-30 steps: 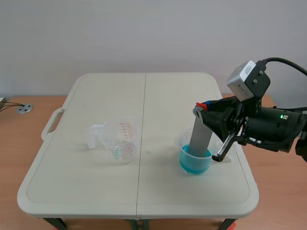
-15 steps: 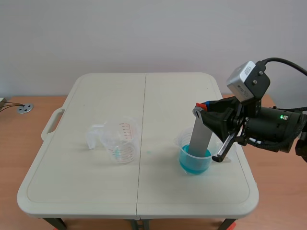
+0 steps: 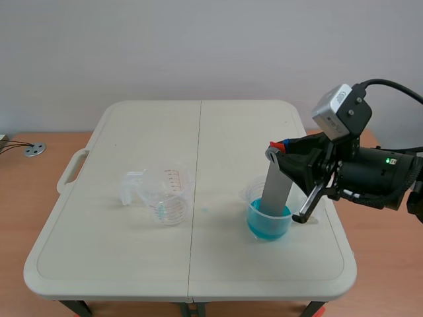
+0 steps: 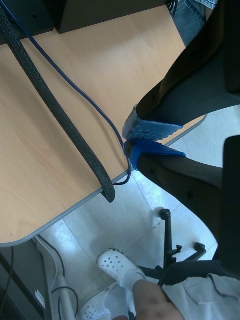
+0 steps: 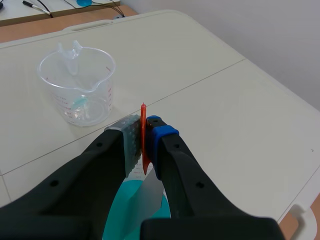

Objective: Hold the metal plate by the orange handle, dip it into the blue solution, take it out and point at it, then put the plate back in the beaker on the left.
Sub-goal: 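Hold the plate still in the solution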

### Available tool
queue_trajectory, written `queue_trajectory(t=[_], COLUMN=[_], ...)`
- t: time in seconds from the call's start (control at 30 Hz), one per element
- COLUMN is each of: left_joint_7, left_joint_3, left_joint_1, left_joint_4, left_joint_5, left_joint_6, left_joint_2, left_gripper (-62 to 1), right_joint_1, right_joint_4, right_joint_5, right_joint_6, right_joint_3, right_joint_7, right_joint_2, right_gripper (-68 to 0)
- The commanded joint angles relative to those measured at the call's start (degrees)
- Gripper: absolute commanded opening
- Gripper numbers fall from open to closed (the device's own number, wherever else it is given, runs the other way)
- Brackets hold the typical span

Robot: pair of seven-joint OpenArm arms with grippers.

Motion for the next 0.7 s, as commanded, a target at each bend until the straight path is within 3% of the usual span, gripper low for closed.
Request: queue_trajectory(t=[0.0,0.67], left_joint_7=[-0.33,-0.31], left_joint_3=[-0.09,-0.09], left_joint_1=[0.44,-0.07], left_joint_4=[0.5,0.48], left_joint_5=[-0.11,-0.13], left_joint_6=[-0.17,-0.2], left_joint_2=[-0.2,-0.2], left_gripper=[-59.1,-59.1], right_joint_1=[1.18,1.14], right_joint_4=[0.15,0.17], right_joint_5=[0.02,0.02], right_joint_6=[0.87,0.87], right_joint_3=[-0.57,-0.57], right_joint_7=[-0.15,0.04], right_joint_2=[0.35,0.35], right_gripper=[-66.2,-66.2])
